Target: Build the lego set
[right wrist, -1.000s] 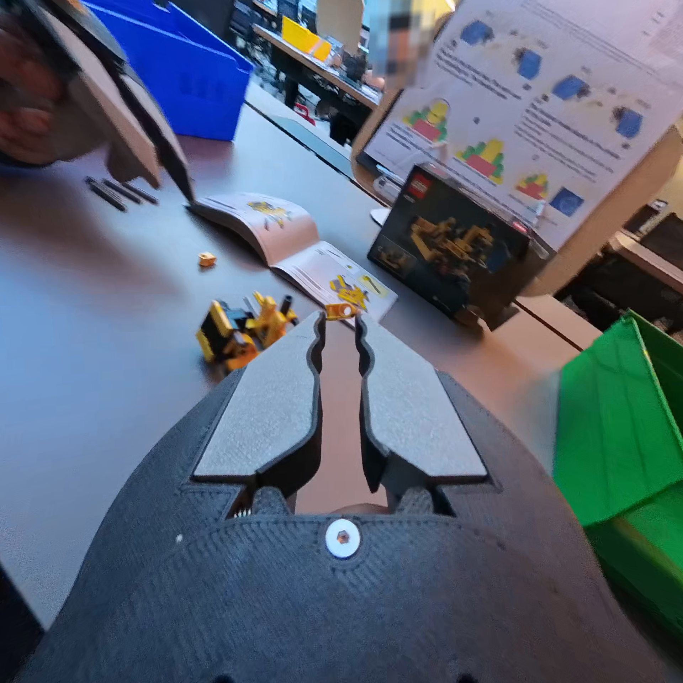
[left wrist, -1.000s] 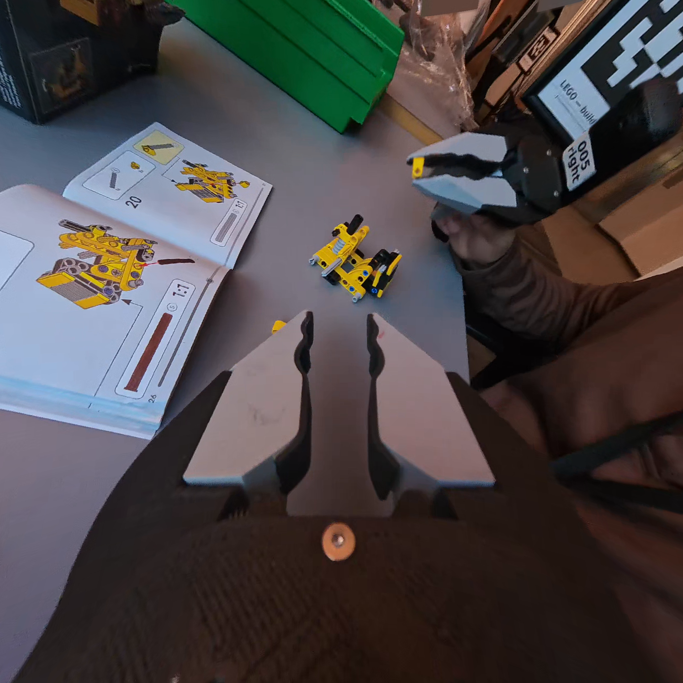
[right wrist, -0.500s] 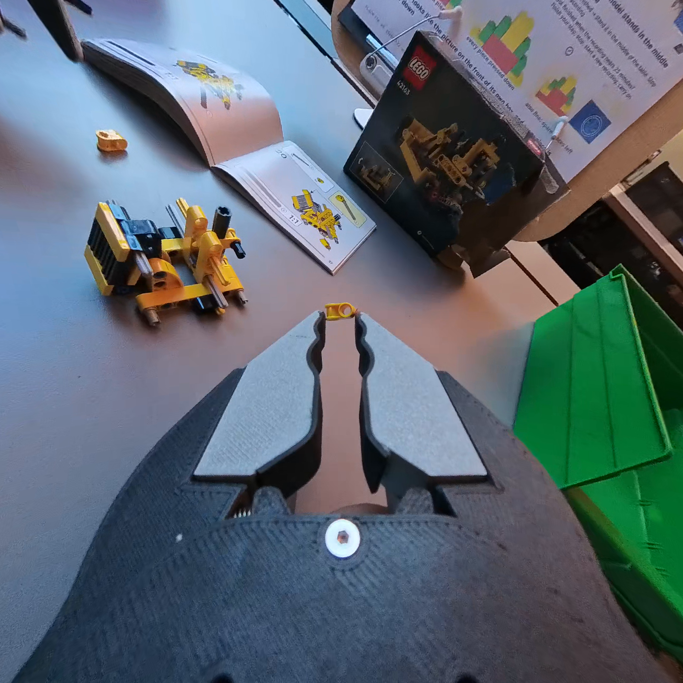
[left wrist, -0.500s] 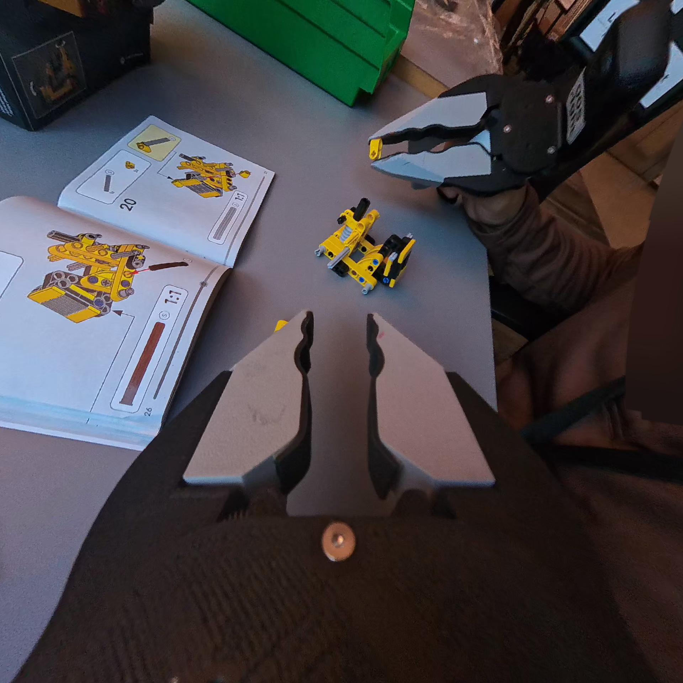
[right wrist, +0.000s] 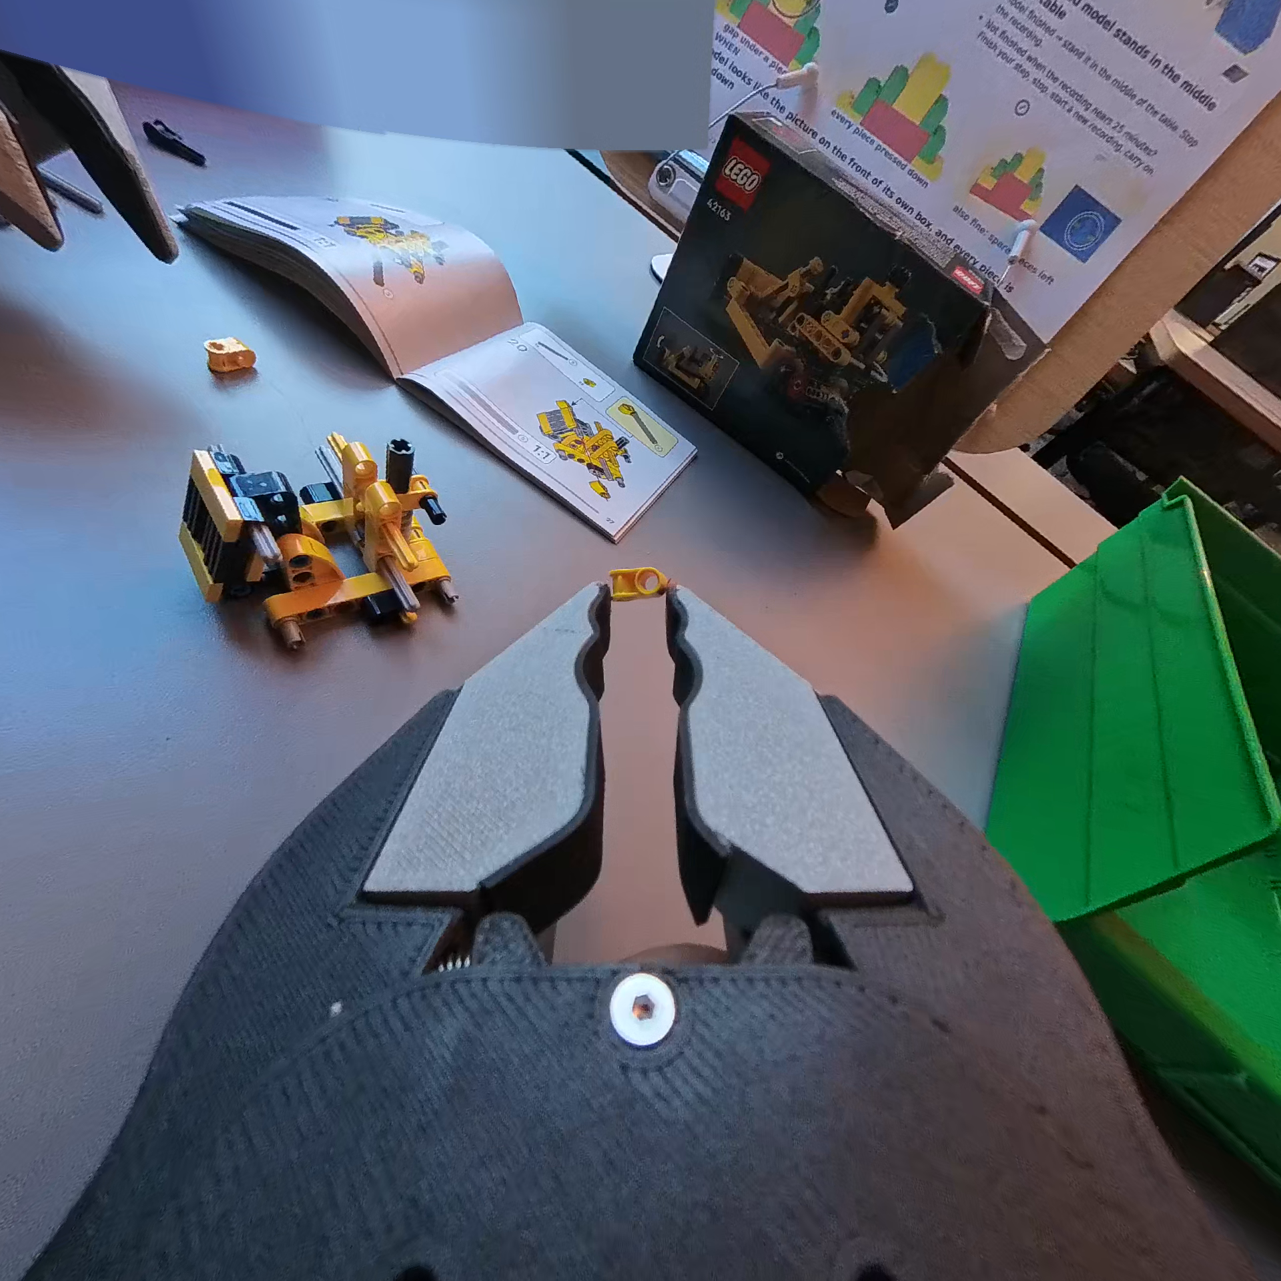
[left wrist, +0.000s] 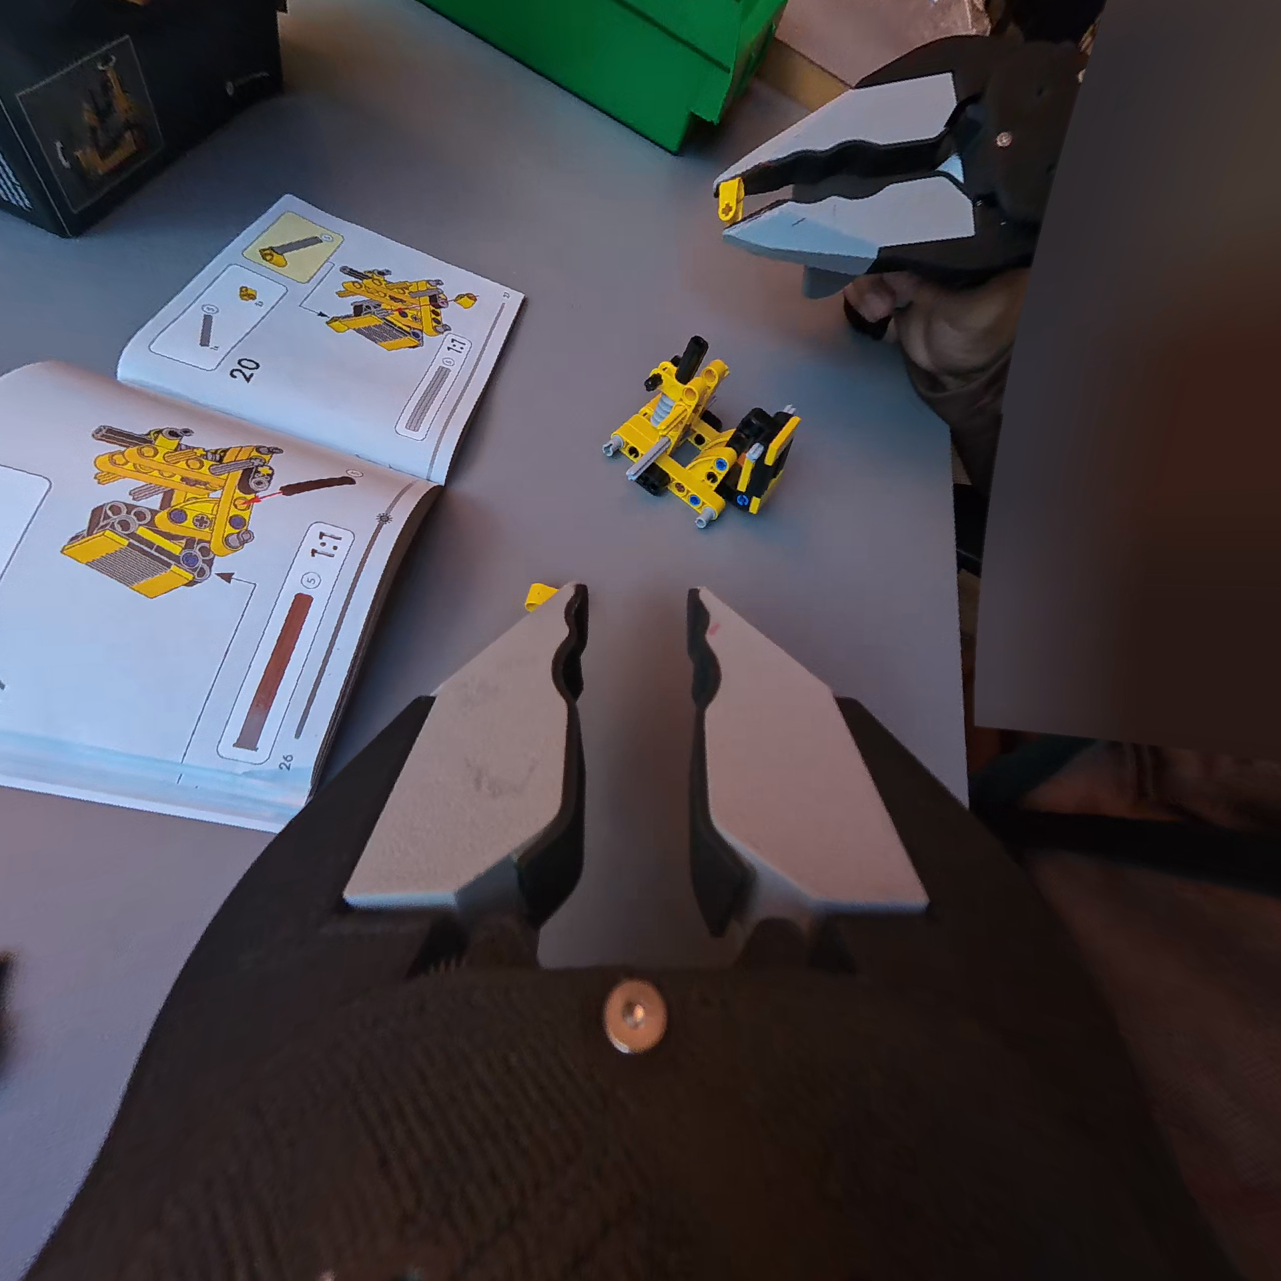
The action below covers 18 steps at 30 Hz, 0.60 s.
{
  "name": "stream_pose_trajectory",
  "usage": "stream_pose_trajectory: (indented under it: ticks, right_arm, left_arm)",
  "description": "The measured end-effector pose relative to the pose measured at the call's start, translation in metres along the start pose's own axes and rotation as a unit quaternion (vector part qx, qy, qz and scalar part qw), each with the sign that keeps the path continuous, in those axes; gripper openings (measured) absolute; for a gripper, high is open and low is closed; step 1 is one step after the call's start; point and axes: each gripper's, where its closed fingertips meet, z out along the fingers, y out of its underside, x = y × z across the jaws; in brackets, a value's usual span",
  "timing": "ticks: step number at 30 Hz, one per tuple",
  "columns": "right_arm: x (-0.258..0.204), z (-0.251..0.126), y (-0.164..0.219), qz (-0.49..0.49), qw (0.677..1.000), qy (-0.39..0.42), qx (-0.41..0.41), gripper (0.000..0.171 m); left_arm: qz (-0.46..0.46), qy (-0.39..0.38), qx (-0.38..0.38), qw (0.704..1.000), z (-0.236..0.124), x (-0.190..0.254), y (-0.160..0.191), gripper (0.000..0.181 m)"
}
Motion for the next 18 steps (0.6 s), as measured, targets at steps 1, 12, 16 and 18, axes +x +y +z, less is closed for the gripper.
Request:
stream_pose_trajectory:
  ticks: [1,12,16,18]
  right_arm:
    - [0.0,0.0001,0.0001,-0.001,1.0,0.0,0.0,0.012]
    - [-0.0005,-0.0005,-0.0009,-0.006,1.0,0.003,0.002,0.012]
    - [-0.0002,-0.0005,-0.0008,-0.006,1.0,0.003,0.002,0.013]
    - [-0.0001,-0.0004,-0.001,-0.006,1.0,0.004,0.002,0.012]
  left_arm:
    - [0.0,0.0,0.0,1.0,0.0002,0.0001,0.0002,0.026]
    - [0.006,-0.004,-0.005,1.0,0.0019,0.0004,0.0019,0.025]
    - [0.005,-0.003,-0.005,1.0,0.0019,0.0004,0.0017,0.025]
    - [0.004,-0.003,-0.005,1.0,0.0019,0.0004,0.0018,0.025]
